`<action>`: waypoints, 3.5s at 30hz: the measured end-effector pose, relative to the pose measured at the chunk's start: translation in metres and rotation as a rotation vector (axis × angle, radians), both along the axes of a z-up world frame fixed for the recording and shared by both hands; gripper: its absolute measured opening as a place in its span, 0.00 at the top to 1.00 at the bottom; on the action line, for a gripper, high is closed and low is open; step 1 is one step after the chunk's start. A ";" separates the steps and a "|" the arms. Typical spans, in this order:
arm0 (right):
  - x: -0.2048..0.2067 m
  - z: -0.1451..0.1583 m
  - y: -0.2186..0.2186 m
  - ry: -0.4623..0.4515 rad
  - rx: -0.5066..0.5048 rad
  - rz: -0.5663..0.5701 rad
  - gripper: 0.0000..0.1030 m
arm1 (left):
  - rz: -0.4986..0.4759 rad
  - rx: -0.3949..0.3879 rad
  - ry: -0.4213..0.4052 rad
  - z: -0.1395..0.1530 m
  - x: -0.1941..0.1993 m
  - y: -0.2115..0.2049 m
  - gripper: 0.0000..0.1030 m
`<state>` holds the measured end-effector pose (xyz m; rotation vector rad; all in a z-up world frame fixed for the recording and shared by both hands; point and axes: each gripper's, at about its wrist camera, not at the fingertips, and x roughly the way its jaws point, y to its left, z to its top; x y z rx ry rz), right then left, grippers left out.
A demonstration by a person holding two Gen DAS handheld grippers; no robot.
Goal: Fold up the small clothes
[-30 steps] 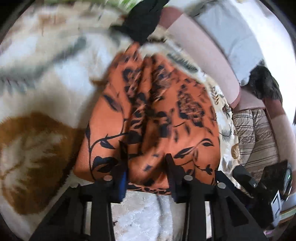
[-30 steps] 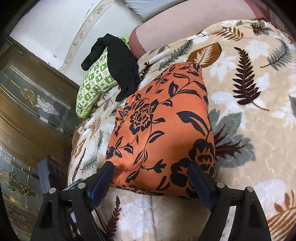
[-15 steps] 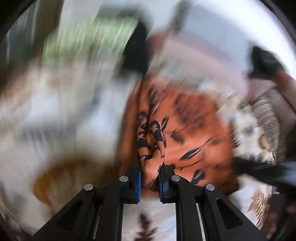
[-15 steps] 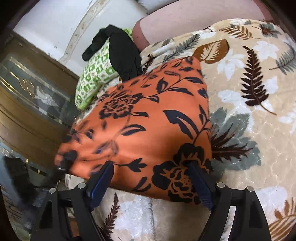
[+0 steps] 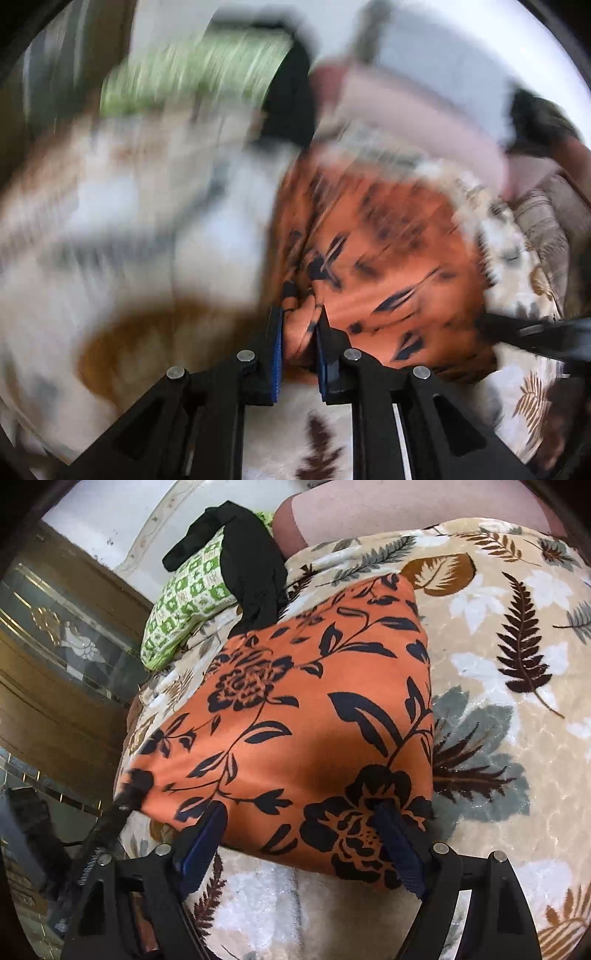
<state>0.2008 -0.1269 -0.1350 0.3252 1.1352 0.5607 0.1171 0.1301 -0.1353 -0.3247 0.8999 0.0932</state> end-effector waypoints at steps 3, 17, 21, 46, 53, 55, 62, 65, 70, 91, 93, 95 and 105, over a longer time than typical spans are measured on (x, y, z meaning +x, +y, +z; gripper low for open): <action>0.000 0.001 0.001 0.010 0.008 0.020 0.18 | 0.003 0.042 -0.037 0.005 -0.006 -0.001 0.83; 0.006 -0.001 0.003 0.023 -0.010 0.037 0.17 | -0.019 -0.057 -0.020 0.018 -0.020 0.001 0.83; 0.008 0.002 -0.005 0.025 0.027 0.018 0.17 | -0.034 -0.181 -0.104 0.051 -0.019 0.022 0.47; 0.029 -0.016 -0.063 0.040 0.104 -0.093 0.17 | -0.088 -0.081 0.056 0.007 0.112 0.017 0.89; 0.033 -0.006 -0.066 0.023 0.100 -0.099 0.17 | -0.090 -0.108 0.080 0.009 0.115 0.024 0.69; 0.034 -0.002 -0.063 0.012 0.114 -0.099 0.17 | -0.062 -0.133 0.091 0.004 0.115 0.034 0.53; 0.041 -0.015 -0.041 0.060 0.151 -0.044 0.17 | -0.059 -0.038 -0.025 0.057 0.099 0.019 0.54; 0.041 -0.022 -0.045 0.080 0.182 -0.060 0.16 | -0.146 0.011 -0.074 0.076 0.106 -0.003 0.54; 0.041 -0.020 -0.054 0.084 0.216 -0.060 0.16 | -0.113 0.195 0.115 0.022 0.147 -0.008 0.57; 0.065 -0.022 -0.052 0.169 0.275 -0.131 0.60 | -0.118 0.139 0.127 0.009 0.091 -0.014 0.31; 0.070 -0.035 -0.044 0.192 0.172 -0.119 0.57 | -0.115 0.113 0.131 0.006 0.091 -0.013 0.31; 0.076 -0.066 -0.052 0.309 0.202 -0.161 0.44 | -0.109 0.101 0.132 0.006 0.090 -0.013 0.31; 0.125 -0.086 -0.069 0.419 0.430 -0.253 0.57 | -0.113 0.103 0.128 0.005 0.090 -0.013 0.30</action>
